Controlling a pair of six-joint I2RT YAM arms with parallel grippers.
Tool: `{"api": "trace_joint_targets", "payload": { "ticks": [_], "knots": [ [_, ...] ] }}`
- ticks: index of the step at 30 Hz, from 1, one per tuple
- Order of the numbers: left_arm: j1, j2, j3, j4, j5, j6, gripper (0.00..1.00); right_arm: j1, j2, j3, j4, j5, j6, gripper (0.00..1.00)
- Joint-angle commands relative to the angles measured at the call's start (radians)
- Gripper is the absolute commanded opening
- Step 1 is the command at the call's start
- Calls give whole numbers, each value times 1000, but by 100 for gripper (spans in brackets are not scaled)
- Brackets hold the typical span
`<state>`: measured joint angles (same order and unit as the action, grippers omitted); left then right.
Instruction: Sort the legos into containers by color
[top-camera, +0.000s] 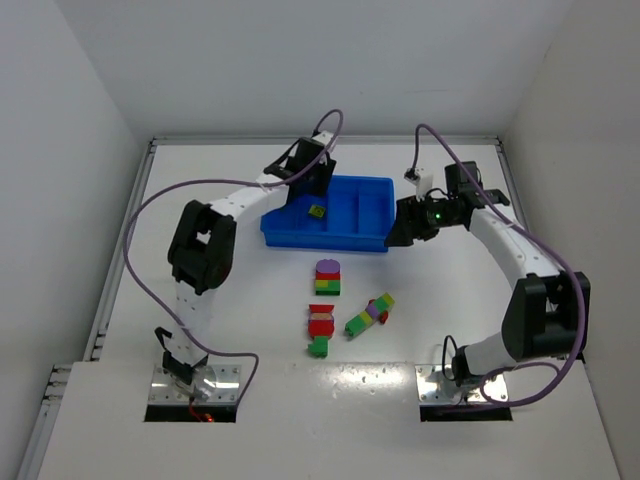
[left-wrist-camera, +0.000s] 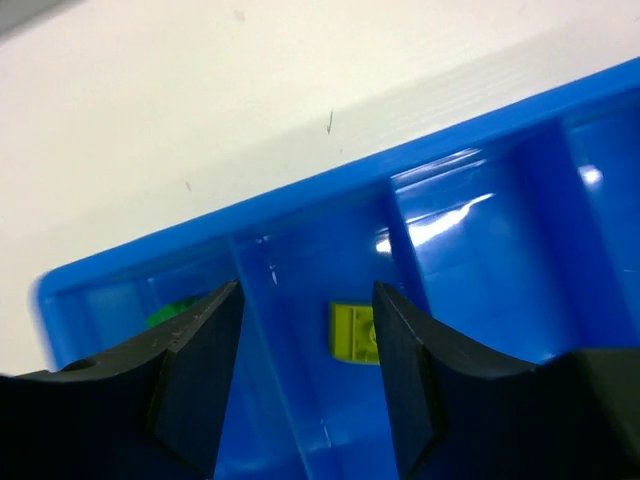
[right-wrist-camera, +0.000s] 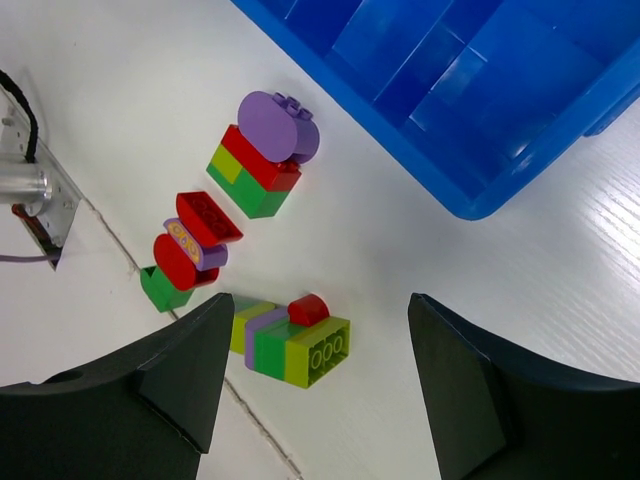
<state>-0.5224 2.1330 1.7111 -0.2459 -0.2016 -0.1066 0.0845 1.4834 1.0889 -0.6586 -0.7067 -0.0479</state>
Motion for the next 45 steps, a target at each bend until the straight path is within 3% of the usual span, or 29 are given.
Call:
{"api": "trace_joint_targets", "payload": {
  "ticks": [1,3,5,8,12,16,25,32,35,39,42,45],
  "knots": [
    [-22,-223,-10,36,14,-22,60,-5,-46,-12,27,-4,10,71],
    [-45,-356,-91,36,89,4,60,-5,-46,-12,27,-4,10,71],
    [-57,-454,-163,45,180,44,80,-5,-55,-12,27,-4,10,71],
    [-68,-647,-309,-1,373,172,90,-5,-74,-12,27,-4,10,73],
    [-86,-729,-387,-183,526,267,90,-5,-86,-23,27,-13,10,73],
    [-123,-808,-546,-337,622,482,90,-5,-104,-32,36,-13,10,74],
    [-174,-832,-668,-323,582,720,90,-5,-113,-32,36,-22,10,74],
    [-205,-714,-637,-222,518,457,76,-5,-123,-52,45,-13,10,75],
    [-232,-714,-695,-65,411,192,76,-5,-123,-52,45,-4,10,75],
    [-243,-690,-705,-10,230,-72,76,-5,-123,-52,45,6,10,75],
    [-254,-668,-694,-1,30,-188,76,-5,-123,-61,45,6,10,75],
    [-263,-650,-694,-1,18,-297,90,-5,-123,-61,45,15,10,76]
  ]
}}
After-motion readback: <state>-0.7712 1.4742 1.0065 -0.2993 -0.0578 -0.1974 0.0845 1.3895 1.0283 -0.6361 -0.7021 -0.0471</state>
